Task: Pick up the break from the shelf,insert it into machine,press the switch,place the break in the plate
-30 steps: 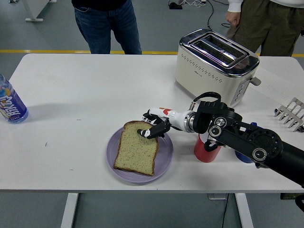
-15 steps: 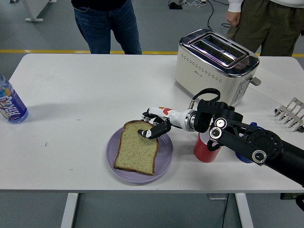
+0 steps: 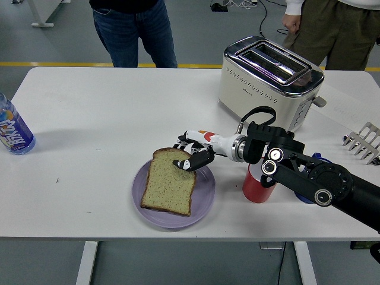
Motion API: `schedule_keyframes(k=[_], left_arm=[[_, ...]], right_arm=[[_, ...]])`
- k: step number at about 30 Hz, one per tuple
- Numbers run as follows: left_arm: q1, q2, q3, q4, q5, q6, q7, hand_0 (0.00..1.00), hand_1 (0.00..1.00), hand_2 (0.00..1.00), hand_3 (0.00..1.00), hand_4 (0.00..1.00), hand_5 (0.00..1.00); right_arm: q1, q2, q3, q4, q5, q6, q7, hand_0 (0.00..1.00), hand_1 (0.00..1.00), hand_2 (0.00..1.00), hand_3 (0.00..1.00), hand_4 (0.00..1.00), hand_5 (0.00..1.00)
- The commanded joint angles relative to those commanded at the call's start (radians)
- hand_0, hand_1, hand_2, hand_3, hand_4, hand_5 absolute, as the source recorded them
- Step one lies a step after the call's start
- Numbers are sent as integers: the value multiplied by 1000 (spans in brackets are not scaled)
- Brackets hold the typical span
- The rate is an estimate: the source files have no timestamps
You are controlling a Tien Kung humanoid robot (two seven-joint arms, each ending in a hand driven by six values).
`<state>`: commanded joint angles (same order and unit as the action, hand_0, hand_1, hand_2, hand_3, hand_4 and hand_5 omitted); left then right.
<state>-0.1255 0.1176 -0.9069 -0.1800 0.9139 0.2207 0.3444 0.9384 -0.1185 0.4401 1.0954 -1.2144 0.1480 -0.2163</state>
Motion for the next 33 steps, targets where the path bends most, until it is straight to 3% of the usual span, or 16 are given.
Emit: schedule_keyframes(k=[2, 7, 8, 14, 33], left_arm=[[2, 0, 0, 0, 0, 0, 0, 633, 491, 469, 540, 333, 805], [3, 0, 1, 0, 0, 0, 0, 633, 491, 469, 540, 333, 805], [3, 0, 1, 0, 0, 0, 0, 633, 491, 471, 540, 333, 805], [5, -1, -1, 0, 2, -1, 1, 633, 491, 471, 540, 333, 804], [4, 0, 4, 0, -6, -1, -1, 633, 491, 471, 540, 332, 803]], right_arm=[[-3, -1, 0, 0, -8, -1, 4, 729, 715, 697, 731, 656, 166], [-5, -4, -1, 2, -32, -1, 11, 729, 715, 697, 731, 656, 166], [-6, -5, -1, 2, -35, -2, 13, 783, 764, 738, 772, 674, 177], [-7, -5, 5, -2, -75, -22, 33, 819, 792, 757, 801, 691, 182], [-8, -15, 26, 10, -98, -46, 48, 837, 804, 777, 814, 720, 178]])
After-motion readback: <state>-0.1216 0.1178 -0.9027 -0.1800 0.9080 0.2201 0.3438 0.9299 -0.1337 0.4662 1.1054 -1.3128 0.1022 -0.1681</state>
